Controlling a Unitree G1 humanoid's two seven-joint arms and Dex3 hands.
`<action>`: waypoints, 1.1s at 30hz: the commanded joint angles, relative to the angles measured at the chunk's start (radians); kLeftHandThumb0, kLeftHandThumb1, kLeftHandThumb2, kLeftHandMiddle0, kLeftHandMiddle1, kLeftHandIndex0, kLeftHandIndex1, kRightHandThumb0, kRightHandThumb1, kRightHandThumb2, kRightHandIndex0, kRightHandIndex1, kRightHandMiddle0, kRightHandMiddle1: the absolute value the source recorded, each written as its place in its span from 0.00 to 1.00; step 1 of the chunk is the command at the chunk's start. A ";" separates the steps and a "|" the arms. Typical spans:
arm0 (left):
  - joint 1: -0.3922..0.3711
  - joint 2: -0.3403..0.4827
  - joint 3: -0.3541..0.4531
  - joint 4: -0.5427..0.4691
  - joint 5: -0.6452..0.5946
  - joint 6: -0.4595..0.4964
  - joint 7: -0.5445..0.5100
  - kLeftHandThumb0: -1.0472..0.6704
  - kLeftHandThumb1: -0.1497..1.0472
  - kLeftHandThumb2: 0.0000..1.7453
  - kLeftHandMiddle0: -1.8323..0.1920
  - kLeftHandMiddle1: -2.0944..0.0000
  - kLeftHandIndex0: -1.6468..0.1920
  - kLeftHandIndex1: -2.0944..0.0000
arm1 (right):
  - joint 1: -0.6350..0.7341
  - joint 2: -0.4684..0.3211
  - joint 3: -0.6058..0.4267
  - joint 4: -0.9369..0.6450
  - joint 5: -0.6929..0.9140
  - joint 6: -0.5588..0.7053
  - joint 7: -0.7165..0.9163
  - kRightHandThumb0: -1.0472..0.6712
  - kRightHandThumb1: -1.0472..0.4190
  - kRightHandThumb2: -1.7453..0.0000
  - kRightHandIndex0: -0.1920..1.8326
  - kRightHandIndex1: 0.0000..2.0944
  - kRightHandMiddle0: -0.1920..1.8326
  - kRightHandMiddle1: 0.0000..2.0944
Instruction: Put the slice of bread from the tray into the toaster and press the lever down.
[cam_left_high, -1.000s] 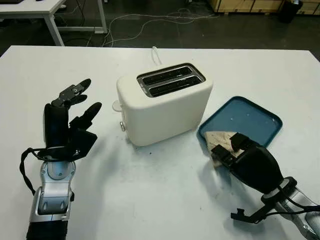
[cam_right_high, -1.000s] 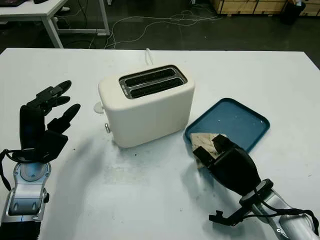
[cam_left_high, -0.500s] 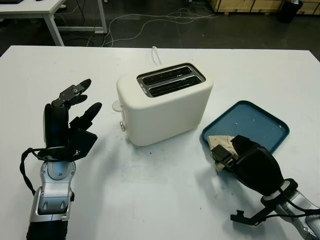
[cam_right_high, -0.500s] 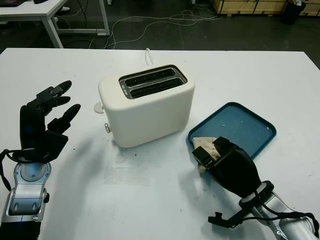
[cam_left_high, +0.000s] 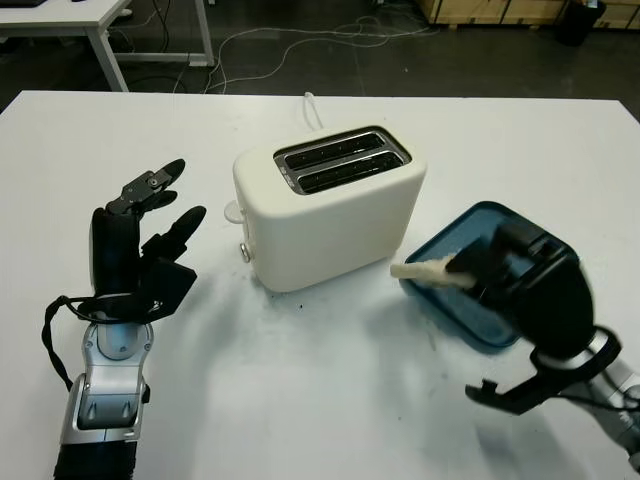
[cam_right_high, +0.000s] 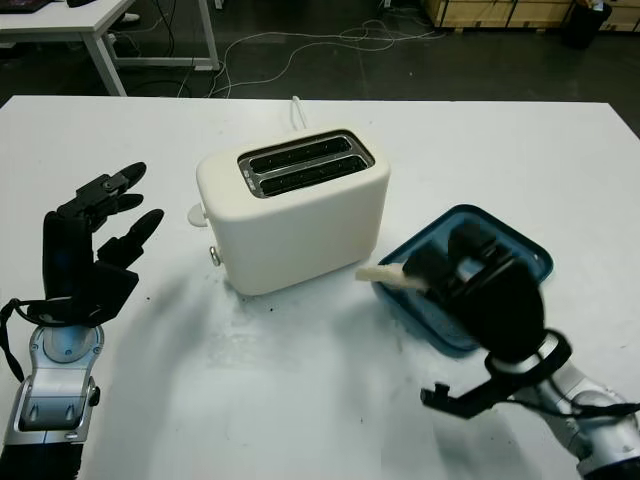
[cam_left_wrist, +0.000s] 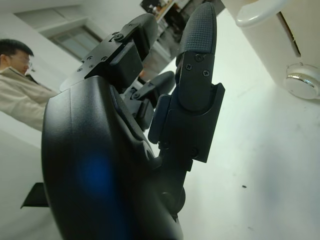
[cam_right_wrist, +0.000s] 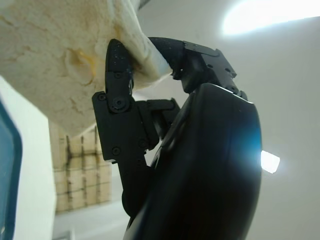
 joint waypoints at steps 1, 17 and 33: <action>0.004 0.005 -0.003 0.000 0.006 -0.004 0.001 0.22 0.89 0.12 0.64 0.67 0.49 1.00 | -0.020 -0.006 -0.028 -0.001 0.079 -0.045 0.056 0.43 0.09 0.83 0.35 0.83 0.22 0.83; 0.007 0.000 0.000 -0.018 0.001 0.016 -0.005 0.22 0.89 0.12 0.64 0.67 0.49 1.00 | -0.090 0.016 -0.212 -0.019 0.775 0.037 0.776 0.39 0.09 0.75 0.42 0.83 0.29 0.83; 0.011 0.002 0.002 -0.014 0.009 0.008 0.008 0.22 0.89 0.12 0.64 0.67 0.49 1.00 | -0.537 -0.032 -0.251 0.060 0.987 0.294 1.241 0.45 0.09 0.84 0.44 0.83 0.32 0.83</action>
